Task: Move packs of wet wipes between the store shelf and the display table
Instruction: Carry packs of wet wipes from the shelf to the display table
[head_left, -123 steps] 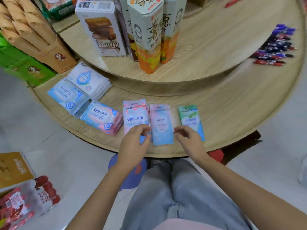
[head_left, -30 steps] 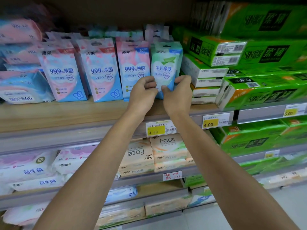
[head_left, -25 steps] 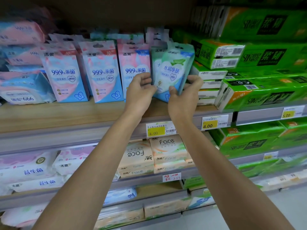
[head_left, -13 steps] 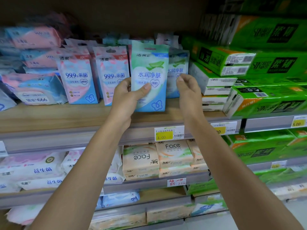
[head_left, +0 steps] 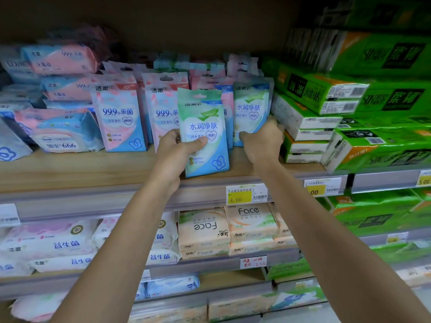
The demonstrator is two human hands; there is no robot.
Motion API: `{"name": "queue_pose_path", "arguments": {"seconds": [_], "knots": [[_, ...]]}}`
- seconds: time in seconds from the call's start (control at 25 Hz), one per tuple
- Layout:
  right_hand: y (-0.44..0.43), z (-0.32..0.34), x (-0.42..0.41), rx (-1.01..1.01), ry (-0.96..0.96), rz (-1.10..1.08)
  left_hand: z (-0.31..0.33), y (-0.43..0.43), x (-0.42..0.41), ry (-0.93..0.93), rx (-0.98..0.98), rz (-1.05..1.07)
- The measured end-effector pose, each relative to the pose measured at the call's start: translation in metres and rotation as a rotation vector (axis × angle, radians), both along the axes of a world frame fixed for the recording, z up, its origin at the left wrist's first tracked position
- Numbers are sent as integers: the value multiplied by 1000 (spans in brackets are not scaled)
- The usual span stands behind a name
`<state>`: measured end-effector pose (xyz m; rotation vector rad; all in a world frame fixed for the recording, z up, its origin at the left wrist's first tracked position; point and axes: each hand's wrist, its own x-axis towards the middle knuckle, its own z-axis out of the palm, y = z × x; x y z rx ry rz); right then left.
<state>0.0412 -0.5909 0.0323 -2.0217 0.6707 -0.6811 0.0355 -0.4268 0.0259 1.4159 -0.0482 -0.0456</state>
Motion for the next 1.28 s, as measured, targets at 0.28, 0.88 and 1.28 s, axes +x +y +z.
{"name": "queue_pose_path", "arguments": {"seconds": [0.28,0.88,1.28], "knots": [[7,-2,-5,93,-131,14,-1,1,0,11,1,-19],[14,21,-88,325,-548,296,9,44,-47,-18,-78,7],[29,-59,-168,763,-232,819,-65,84,-173,76,-103,260]]}}
